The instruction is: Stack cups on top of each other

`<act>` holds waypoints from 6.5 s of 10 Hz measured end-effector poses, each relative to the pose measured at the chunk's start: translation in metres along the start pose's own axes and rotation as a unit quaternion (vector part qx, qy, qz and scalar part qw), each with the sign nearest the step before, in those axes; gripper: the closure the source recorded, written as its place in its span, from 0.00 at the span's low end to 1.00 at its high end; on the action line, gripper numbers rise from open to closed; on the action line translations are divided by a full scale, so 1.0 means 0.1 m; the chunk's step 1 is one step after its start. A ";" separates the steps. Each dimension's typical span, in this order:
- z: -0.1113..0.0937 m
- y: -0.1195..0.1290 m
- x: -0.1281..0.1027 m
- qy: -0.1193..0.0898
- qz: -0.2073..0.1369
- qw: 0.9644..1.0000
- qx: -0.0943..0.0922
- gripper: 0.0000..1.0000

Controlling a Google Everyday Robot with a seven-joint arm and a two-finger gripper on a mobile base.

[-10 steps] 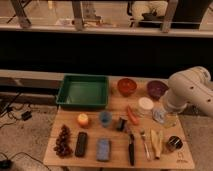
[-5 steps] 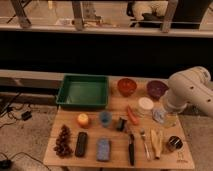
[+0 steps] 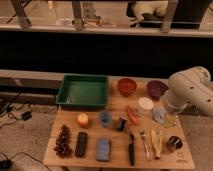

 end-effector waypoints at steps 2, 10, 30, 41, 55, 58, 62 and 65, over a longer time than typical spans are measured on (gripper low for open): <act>0.00 0.00 0.00 0.000 0.000 1.000 0.000 0.20; -0.09 0.09 0.18 -0.006 0.027 1.000 0.011 0.20; 0.09 1.34 0.29 0.015 0.036 0.997 -0.065 0.20; 0.32 1.64 0.43 0.016 0.044 0.996 -0.073 0.20; 0.89 1.53 0.80 -0.019 0.107 0.989 -0.097 0.20; 0.96 1.56 0.80 -0.036 0.115 0.987 -0.106 0.20; 1.00 1.60 0.72 -0.051 0.112 0.986 -0.112 0.20; 1.03 1.61 0.67 -0.055 0.108 0.986 -0.116 0.20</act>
